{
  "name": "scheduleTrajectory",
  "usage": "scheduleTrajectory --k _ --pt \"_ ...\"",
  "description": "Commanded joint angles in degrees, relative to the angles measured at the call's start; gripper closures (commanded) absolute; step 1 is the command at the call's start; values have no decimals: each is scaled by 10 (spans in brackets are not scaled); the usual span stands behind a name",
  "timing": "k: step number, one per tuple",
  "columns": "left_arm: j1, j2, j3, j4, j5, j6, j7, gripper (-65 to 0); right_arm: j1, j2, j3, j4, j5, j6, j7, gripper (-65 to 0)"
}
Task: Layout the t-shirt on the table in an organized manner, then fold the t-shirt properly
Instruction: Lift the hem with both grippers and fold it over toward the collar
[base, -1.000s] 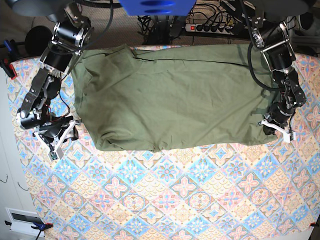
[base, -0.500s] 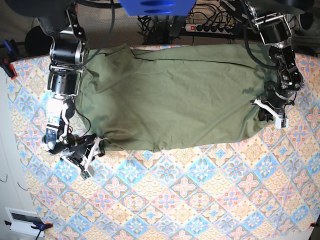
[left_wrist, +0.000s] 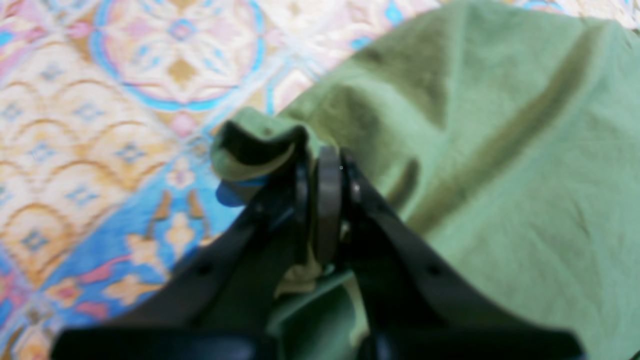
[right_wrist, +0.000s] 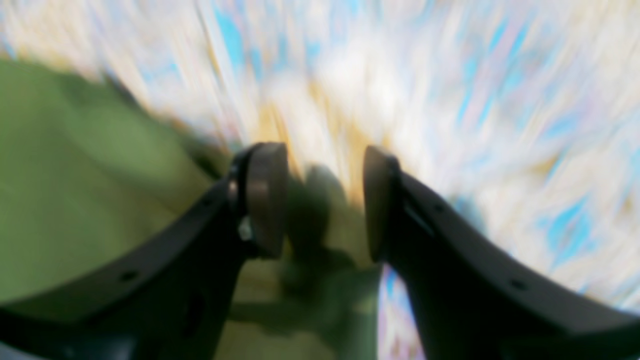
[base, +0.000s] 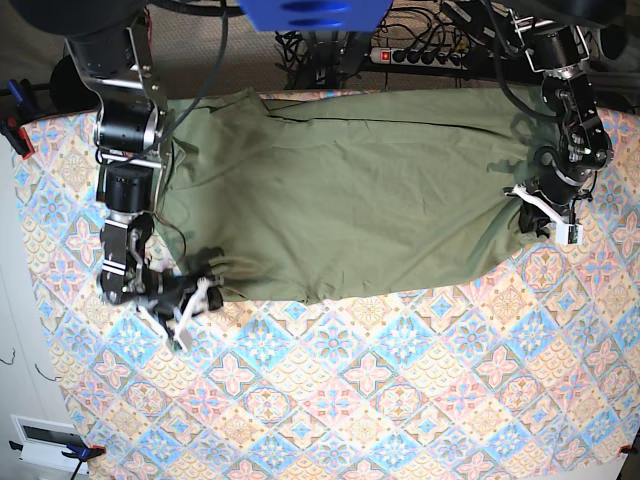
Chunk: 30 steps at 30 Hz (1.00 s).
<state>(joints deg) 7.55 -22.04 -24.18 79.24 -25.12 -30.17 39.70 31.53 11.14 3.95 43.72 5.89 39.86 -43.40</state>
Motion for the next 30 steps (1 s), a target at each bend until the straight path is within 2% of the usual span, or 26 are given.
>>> scheduleTrajectory --k 1,6,9,12,17,24,28,30 --pt "-5 -9 -3 11 -9 -2 -11 0 21 8 1 2 -9 1 24 -240" --pt "-5 -9 -3 11 -9 -2 -11 0 21 8 1 -32 -68 1 79 -241" --pt "-5 -9 -3 11 -9 -2 -11 0 21 8 1 -50 -70 1 85 -241" --pt "-6 -9 -3 11 -9 -2 -11 0 21 8 1 -52 -70 1 80 -241" --pt "-7 -9 -3 11 -9 -2 -11 0 17 8 1 -46 -65 1 34 -241" --pt "-9 -9 -3 10 -9 -2 -11 0 -13 7 1 42 -62 1 -4 -241" --pt "-10 -8 -3 10 -9 -2 -11 0 -14 7 1 49 -62 1 -8 -235" --pt "-14 -7 -3 9 -9 -2 -11 0 -14 7 1 49 -62 1 -7 -199"
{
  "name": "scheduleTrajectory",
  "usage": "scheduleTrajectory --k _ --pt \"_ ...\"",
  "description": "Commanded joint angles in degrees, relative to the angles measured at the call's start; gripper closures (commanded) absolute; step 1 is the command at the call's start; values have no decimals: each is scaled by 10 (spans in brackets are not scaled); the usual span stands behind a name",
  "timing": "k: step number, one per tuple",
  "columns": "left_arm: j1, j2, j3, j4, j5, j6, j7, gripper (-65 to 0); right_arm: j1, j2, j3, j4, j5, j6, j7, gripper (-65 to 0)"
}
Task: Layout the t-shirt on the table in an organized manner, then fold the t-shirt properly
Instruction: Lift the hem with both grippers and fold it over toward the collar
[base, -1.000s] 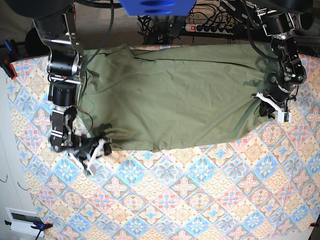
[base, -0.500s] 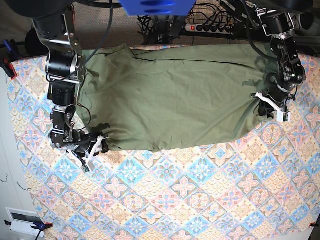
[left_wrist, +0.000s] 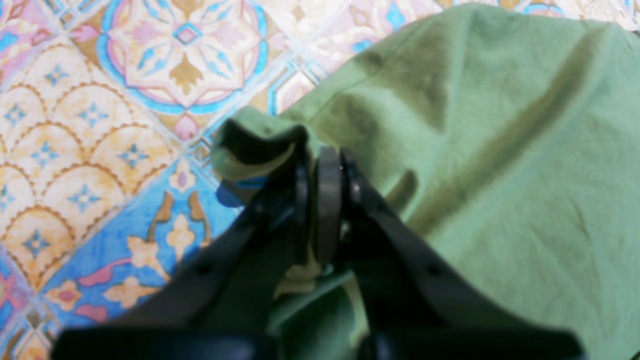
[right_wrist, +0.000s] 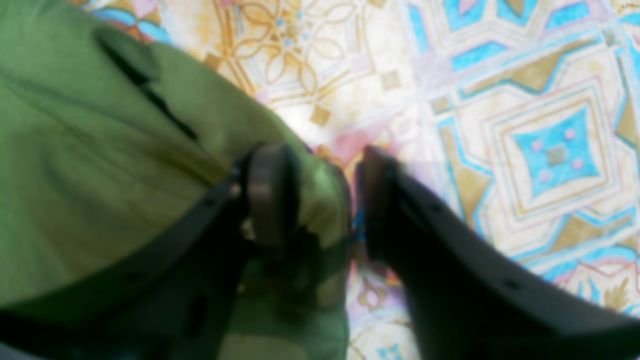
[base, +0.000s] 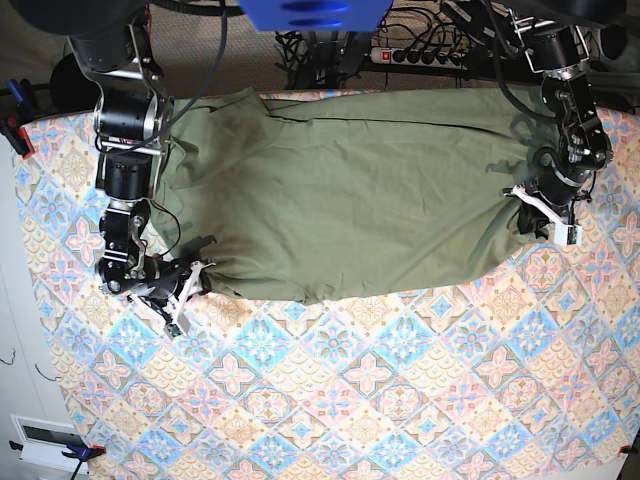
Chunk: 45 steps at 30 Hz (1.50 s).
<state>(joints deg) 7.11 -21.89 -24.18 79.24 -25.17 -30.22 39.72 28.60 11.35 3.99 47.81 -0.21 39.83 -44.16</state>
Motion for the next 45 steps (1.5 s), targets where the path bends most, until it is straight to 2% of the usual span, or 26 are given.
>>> scheduleTrajectory --k 1,4,5,10,15,21,26,31,38,45 --pt "-13 -8 -3 7 -8 -2 -11 0 15 5 0 8 -1 2 2 -166" --pt "-13 -8 -3 7 -8 -2 -11 0 15 5 0 10 1 2 0 -24" --pt "-14 -8 -3 7 -8 -2 -11 0 15 5 0 11 1 2 -2 0" --pt "-26 -7 -3 8 -8 -2 -11 0 14 5 11 17 12 2 2 -2" --pt "-38 -7 -3 10 -20 -2 -11 0 11 5 21 99 105 2 -5 -2" --pt "-36 -14 -6 11 -56 -2 -13 0 -39 6 26 193 157 2 -64 -2" --pt "-32 -24 -7 11 -71 -2 -14 0 -85 7 26 263 161 2 -79 -2" --pt "2 -35 -69 43 -112 -2 -14 0 -117 7 28 292 162 2 -79 -2" --pt "53 -46 -122 105 -160 -2 -14 0 -136 7 63 312 162 2 -80 -2" --pt "92 -49 -161 106 -201 -7 -14 0 -161 7 63 350 170 2 -80 -2"
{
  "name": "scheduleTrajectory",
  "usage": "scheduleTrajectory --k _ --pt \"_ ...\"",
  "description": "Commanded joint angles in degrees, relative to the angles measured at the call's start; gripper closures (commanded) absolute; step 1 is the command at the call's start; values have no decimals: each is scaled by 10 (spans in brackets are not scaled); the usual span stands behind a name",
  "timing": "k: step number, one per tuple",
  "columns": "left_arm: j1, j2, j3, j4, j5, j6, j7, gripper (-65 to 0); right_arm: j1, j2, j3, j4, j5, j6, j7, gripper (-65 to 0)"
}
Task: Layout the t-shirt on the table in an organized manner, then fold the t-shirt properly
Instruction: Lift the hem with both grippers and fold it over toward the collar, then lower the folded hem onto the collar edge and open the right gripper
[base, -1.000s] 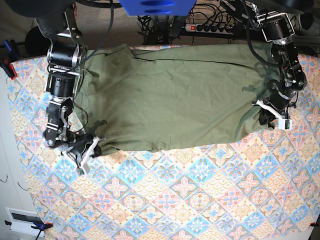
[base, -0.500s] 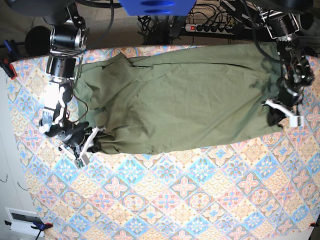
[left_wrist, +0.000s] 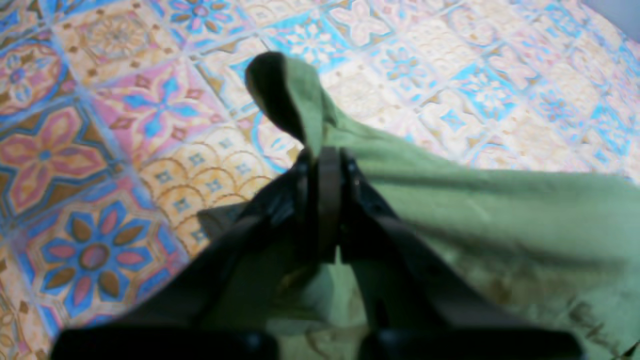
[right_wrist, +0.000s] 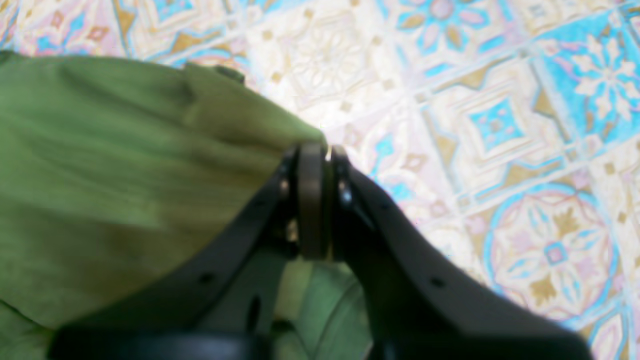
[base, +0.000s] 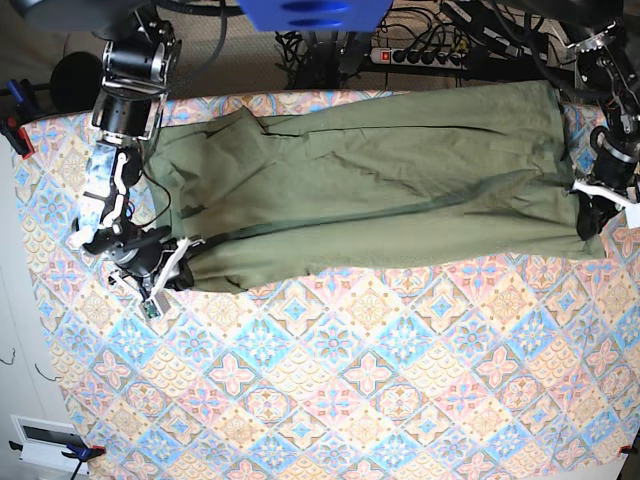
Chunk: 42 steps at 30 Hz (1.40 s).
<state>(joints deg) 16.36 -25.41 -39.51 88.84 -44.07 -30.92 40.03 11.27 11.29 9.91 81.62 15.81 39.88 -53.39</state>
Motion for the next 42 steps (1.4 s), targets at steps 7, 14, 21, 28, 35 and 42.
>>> scheduleTrajectory --k 7,14,21,28,35,42 --pt "30 -14 -35 10 -11 -60 -17 0 -23 29 4 39 66 1 12 -2" --pt "53 -20 -43 10 -8 -62 -15 0 -52 43 45 43 108 1 -11 -2" --pt "80 -33 -41 10 -6 -62 -15 0 -103 48 49 100 109 1 -42 -2" --pt "101 -31 -34 10 46 -62 -14 0 -146 48 50 141 109 1 -72 -2" --pt "121 -33 -12 7 89 -62 -14 0 -180 49 53 142 108 1 -73 -2" --pt "114 -32 46 -28 176 -62 -17 0 -200 50 49 142 105 1 -73 -2"
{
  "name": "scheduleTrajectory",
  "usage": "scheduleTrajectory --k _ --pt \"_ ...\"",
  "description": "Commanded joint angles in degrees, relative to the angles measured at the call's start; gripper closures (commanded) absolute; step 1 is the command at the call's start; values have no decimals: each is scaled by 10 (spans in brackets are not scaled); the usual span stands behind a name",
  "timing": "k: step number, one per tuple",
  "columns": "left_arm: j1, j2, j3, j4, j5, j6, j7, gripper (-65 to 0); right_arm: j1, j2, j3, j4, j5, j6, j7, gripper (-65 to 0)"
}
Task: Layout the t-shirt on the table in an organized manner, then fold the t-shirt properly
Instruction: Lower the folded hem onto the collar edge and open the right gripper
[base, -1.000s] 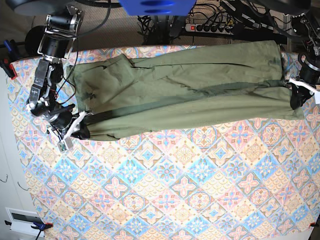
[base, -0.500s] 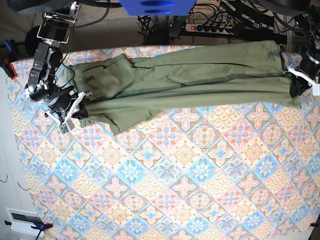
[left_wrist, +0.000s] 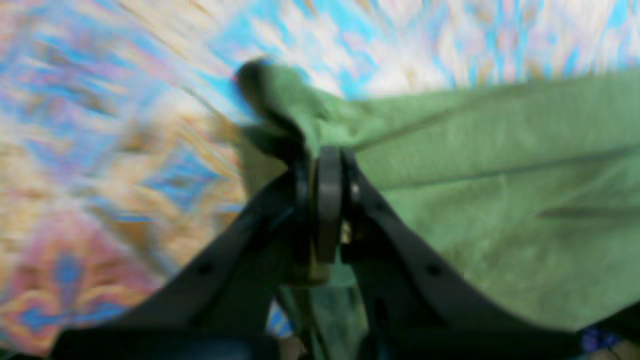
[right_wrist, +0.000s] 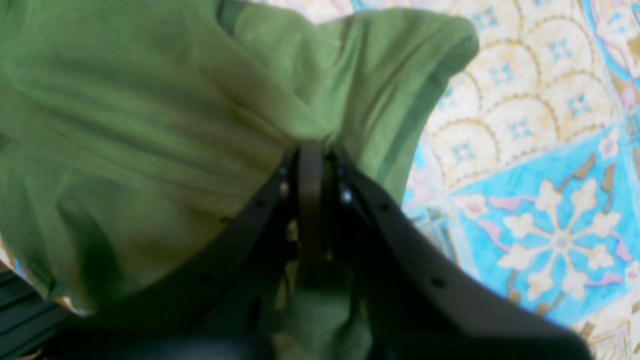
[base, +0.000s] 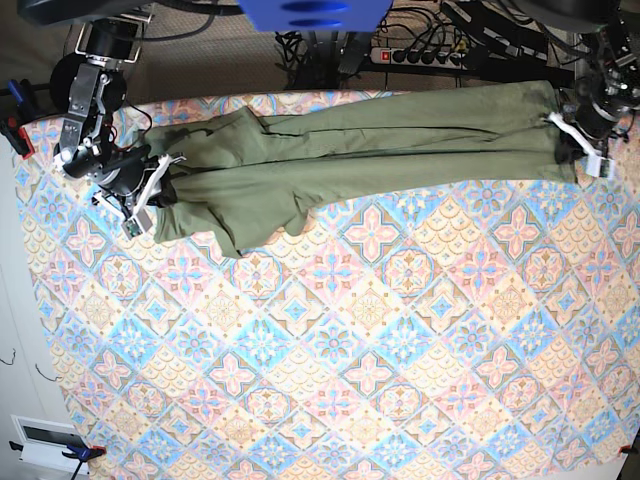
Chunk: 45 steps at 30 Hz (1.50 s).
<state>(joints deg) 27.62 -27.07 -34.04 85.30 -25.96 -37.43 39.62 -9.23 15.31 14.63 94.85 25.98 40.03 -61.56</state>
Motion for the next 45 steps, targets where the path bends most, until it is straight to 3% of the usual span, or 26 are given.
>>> scheduleTrajectory --k 1,8,11,14,16,20,26,29,34,40,45 --pt "-6 -15 -6 1 -2 4 -13 0 5 10 2 10 4 0 9 -2" --pt "-27 -15 -5 -35 4 7 -11 -3 5 10 1 10 4 0 9 -3" --pt "-27 -15 -6 -35 -2 7 -11 -120 5 10 2 10 4 0 9 -24" --pt "-27 -15 -6 -34 -11 6 -11 -243 5 10 6 11 4 0 9 -97" --pt "-25 -15 -6 -33 -35 6 -11 -284 3 10 9 29 4 0 9 -146" --pt "-23 -16 -10 -32 -103 6 -11 -290 -14 8 49 107 4 0 10 -198" --pt "-22 -15 -38 -32 -158 6 -10 -295 -7 6 52 139 4 0 9 -198" --pt "-22 -15 -57 -32 -189 6 -4 -297 36 6 13 138 4 0 9 -198" --pt "-29 -15 -59 -32 -201 6 56 -299 109 -2 -47 112 -3 0 9 -199" --pt "-38 -15 -59 -32 -201 6 60 -342 144 -52 -110 52 -89 0 9 -215" --pt "-39 -14 -58 -32 -201 6 60 -360 168 -59 -156 8 -130 0 10 -250"
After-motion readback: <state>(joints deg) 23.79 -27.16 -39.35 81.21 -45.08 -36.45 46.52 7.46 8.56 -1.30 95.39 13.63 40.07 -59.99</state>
